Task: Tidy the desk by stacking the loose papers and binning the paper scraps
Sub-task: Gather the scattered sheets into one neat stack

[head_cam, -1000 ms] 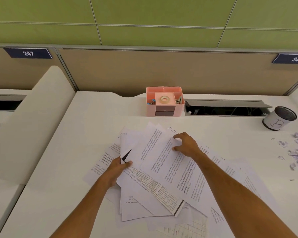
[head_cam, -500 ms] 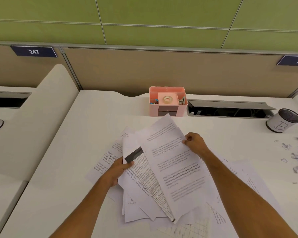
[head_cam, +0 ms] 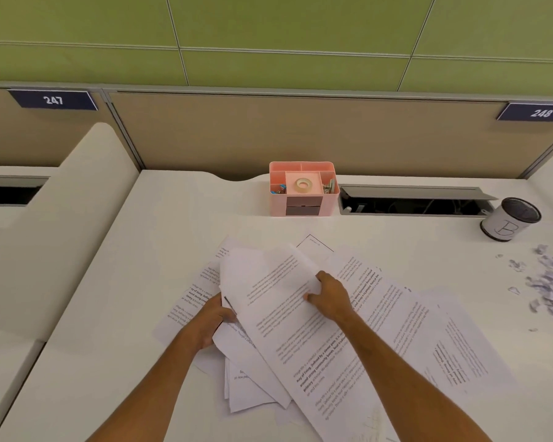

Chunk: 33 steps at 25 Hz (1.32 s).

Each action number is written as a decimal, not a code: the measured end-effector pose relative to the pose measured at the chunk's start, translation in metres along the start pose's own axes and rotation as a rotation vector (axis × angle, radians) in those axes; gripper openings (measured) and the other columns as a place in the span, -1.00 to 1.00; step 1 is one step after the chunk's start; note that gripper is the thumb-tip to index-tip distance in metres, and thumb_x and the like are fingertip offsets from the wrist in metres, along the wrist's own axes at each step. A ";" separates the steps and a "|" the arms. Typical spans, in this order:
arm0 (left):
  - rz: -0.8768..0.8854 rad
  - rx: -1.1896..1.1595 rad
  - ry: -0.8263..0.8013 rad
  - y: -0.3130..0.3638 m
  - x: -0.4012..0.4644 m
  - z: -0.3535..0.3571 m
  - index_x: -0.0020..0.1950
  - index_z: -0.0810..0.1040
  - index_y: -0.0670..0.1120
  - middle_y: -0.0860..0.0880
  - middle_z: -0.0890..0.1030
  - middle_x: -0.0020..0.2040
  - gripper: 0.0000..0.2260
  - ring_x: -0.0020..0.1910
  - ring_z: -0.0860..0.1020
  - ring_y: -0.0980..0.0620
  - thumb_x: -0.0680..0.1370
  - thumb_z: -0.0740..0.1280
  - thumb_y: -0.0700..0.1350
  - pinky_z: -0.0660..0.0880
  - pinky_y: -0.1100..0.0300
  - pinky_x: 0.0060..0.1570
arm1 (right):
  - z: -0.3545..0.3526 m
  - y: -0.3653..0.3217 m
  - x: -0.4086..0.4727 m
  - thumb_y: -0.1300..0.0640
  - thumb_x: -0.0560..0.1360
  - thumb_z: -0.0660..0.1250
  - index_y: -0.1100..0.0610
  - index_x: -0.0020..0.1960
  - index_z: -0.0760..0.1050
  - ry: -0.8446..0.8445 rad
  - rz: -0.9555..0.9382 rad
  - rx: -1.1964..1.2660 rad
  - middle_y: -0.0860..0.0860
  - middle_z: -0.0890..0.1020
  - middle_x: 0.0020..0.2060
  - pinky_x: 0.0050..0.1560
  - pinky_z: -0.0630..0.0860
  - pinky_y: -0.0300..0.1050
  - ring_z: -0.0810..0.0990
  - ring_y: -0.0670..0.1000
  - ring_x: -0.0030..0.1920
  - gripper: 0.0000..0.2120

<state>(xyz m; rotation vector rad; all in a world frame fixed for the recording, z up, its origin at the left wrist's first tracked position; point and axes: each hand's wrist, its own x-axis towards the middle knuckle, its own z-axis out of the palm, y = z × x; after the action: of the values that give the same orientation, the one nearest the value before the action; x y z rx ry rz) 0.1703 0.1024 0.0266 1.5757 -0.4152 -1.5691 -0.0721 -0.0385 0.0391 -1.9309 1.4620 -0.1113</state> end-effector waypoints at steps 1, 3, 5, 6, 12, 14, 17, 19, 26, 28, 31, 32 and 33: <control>0.007 0.000 0.001 0.000 -0.001 0.000 0.27 0.51 -0.13 -0.28 0.62 0.14 -0.36 0.06 0.59 -0.24 0.19 0.31 -0.41 0.53 -0.18 0.06 | 0.002 -0.003 -0.002 0.05 0.43 0.48 0.17 0.25 0.41 0.007 0.010 -0.005 0.06 0.58 0.11 0.06 0.48 -0.09 0.56 0.09 0.09 -0.53; 0.016 0.000 -0.002 0.001 -0.003 0.002 0.24 0.52 -0.11 -0.27 0.62 0.13 -0.37 0.06 0.59 -0.23 0.18 0.31 -0.42 0.53 -0.16 0.05 | 0.004 -0.003 -0.002 0.08 0.40 0.52 0.15 0.26 0.41 0.016 0.057 0.023 0.06 0.61 0.09 0.05 0.52 -0.06 0.59 0.09 0.06 -0.49; 0.029 0.001 -0.016 0.001 -0.005 0.004 0.21 0.53 -0.12 -0.25 0.64 0.09 -0.38 0.03 0.60 -0.21 0.16 0.31 -0.43 0.56 -0.10 -0.01 | 0.003 -0.003 -0.001 0.14 0.39 0.52 0.15 0.26 0.42 0.018 0.099 0.087 0.07 0.62 0.09 0.04 0.53 -0.06 0.59 0.09 0.03 -0.49; 0.032 0.002 -0.023 0.002 -0.006 0.005 0.19 0.54 -0.13 -0.23 0.66 0.05 -0.39 0.01 0.61 -0.20 0.16 0.31 -0.43 0.58 -0.07 -0.05 | 0.000 -0.003 0.000 0.18 0.39 0.51 0.16 0.25 0.42 0.016 0.117 0.127 0.07 0.61 0.08 0.03 0.53 -0.06 0.59 0.08 0.02 -0.51; 0.003 -0.077 -0.062 0.002 -0.009 0.003 0.23 0.52 -0.12 -0.21 0.66 0.12 -0.40 0.09 0.61 -0.27 0.21 0.29 -0.43 0.58 -0.15 -0.01 | -0.038 0.023 0.017 0.34 0.43 0.42 0.31 0.13 0.53 0.137 0.443 0.589 0.22 0.64 0.02 0.04 0.59 0.06 0.61 0.20 -0.03 -0.72; -0.007 -0.104 -0.081 0.004 -0.009 0.004 0.26 0.51 -0.15 -0.23 0.64 0.15 -0.42 0.09 0.62 -0.26 0.24 0.26 -0.42 0.58 -0.14 -0.02 | -0.039 0.034 0.013 0.38 0.46 0.38 0.36 0.16 0.51 0.188 0.582 0.721 0.22 0.63 -0.03 0.01 0.58 0.05 0.58 0.20 -0.08 -0.73; -0.081 -0.238 -0.098 0.016 -0.005 0.006 0.22 0.51 -0.24 -0.29 0.64 0.11 -0.49 0.05 0.60 -0.29 0.26 0.28 -0.38 0.55 -0.19 0.05 | -0.022 0.036 0.000 0.37 0.49 0.36 0.38 0.18 0.47 0.200 0.672 0.797 0.12 0.56 -0.22 -0.04 0.55 -0.02 0.56 0.18 -0.09 -0.72; -0.090 -0.252 -0.113 0.027 -0.005 0.012 0.19 0.55 -0.23 -0.29 0.64 0.12 -0.63 0.04 0.62 -0.26 0.38 0.38 -0.30 0.51 -0.18 0.14 | -0.011 0.030 -0.009 0.35 0.51 0.35 0.36 0.20 0.47 0.203 0.638 0.837 0.10 0.56 -0.19 -0.06 0.49 -0.10 0.54 0.14 -0.09 -0.73; 0.012 0.026 0.046 0.037 0.001 0.030 0.25 0.53 -0.27 -0.23 0.64 0.13 -0.53 0.08 0.62 -0.20 0.36 0.49 -0.41 0.57 -0.11 0.07 | 0.012 0.014 -0.026 0.37 0.49 0.36 0.21 0.24 0.53 0.076 0.408 1.004 0.17 0.64 0.14 0.12 0.58 0.09 0.64 0.14 0.03 -0.67; 0.059 0.043 0.052 0.040 -0.003 0.032 0.24 0.51 -0.27 -0.22 0.64 0.14 -0.54 0.08 0.62 -0.18 0.37 0.47 -0.43 0.58 -0.09 0.06 | 0.007 0.018 -0.030 0.28 0.43 0.46 0.13 0.17 0.53 0.171 0.332 0.961 0.14 0.65 0.13 0.10 0.60 0.09 0.65 0.12 0.03 -0.66; 0.138 0.011 0.024 0.055 -0.016 0.031 0.26 0.48 -0.28 -0.24 0.65 0.11 -0.50 0.05 0.64 -0.24 0.35 0.50 -0.40 0.58 -0.20 0.04 | -0.017 0.022 -0.035 0.13 0.29 0.61 0.12 0.26 0.37 0.292 0.281 1.063 0.04 0.54 0.17 0.11 0.53 0.02 0.56 0.10 0.14 -0.36; 0.172 -0.007 -0.001 0.061 -0.021 0.031 0.26 0.48 -0.28 -0.25 0.65 0.11 -0.48 0.05 0.64 -0.25 0.33 0.52 -0.38 0.58 -0.23 0.04 | -0.027 0.022 -0.036 0.09 0.26 0.63 0.11 0.28 0.34 0.257 0.249 1.132 0.04 0.55 0.19 0.15 0.52 0.04 0.56 0.10 0.15 -0.29; 0.208 -0.024 -0.027 0.068 -0.028 0.032 0.26 0.49 -0.28 -0.25 0.65 0.12 -0.44 0.06 0.64 -0.25 0.30 0.55 -0.35 0.57 -0.23 0.04 | -0.036 0.023 -0.038 0.10 0.25 0.63 0.13 0.31 0.37 0.184 0.186 1.203 0.05 0.59 0.20 0.18 0.54 0.08 0.59 0.11 0.16 -0.28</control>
<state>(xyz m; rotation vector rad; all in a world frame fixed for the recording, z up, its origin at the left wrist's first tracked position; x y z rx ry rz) 0.1581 0.0728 0.0998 1.4459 -0.5550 -1.4314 -0.1206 -0.0256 0.0660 -0.8093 1.2035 -0.8755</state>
